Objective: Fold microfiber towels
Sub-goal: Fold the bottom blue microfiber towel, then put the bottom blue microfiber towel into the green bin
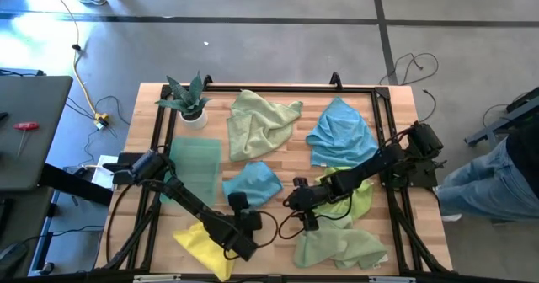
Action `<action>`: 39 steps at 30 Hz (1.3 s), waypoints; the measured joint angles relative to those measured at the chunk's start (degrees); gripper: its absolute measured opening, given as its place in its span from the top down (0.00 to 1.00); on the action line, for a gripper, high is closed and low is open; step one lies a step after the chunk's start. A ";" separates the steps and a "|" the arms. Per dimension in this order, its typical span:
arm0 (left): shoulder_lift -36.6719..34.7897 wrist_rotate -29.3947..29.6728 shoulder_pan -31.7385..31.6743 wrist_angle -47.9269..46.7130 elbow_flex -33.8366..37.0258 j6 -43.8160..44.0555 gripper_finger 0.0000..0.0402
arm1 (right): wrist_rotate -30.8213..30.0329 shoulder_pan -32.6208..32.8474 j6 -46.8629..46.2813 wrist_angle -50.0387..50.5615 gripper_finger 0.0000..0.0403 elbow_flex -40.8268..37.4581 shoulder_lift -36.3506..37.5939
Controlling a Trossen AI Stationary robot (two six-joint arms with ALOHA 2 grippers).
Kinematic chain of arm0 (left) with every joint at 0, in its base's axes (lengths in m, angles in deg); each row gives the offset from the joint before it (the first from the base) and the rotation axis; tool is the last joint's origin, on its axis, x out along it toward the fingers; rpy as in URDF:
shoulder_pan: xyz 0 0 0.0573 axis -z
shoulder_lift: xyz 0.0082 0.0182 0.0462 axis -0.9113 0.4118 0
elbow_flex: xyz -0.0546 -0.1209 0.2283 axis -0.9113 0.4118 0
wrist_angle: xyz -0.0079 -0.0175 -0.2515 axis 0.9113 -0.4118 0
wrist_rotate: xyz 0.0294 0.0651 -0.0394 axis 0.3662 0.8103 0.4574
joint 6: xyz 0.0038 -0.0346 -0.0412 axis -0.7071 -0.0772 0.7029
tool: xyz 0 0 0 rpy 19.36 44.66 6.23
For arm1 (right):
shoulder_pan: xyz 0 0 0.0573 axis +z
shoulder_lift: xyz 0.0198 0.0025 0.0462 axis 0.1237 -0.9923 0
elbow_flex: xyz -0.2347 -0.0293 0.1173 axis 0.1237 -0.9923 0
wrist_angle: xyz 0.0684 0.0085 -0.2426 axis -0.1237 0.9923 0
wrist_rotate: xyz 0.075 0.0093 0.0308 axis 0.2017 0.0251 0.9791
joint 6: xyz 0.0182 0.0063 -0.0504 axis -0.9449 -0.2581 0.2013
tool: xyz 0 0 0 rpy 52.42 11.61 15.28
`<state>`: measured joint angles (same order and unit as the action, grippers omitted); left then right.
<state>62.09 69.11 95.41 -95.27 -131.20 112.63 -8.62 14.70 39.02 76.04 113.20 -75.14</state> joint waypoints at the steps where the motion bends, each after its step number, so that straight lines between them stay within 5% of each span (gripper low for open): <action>1: -0.02 -0.11 -0.05 0.00 0.01 0.97 0.33 | -0.09 -0.02 -0.02 -0.07 0.52 0.00 0.00; 16: 0.13 -0.14 -0.83 -3.18 -4.84 -3.45 0.33 | -1.65 -0.25 -0.20 -1.28 0.52 0.00 0.02; 25: 0.11 -1.02 -0.88 -14.02 -3.36 3.04 0.33 | -2.13 -0.41 -1.25 -1.37 0.52 0.00 0.02; 39: -0.37 -2.56 -2.92 -8.43 1.28 7.50 0.34 | -3.11 -0.39 -1.27 -1.74 0.52 0.00 0.04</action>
<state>61.72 66.55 92.48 -103.70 -129.92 120.12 -11.73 14.30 37.75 74.30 113.20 -75.09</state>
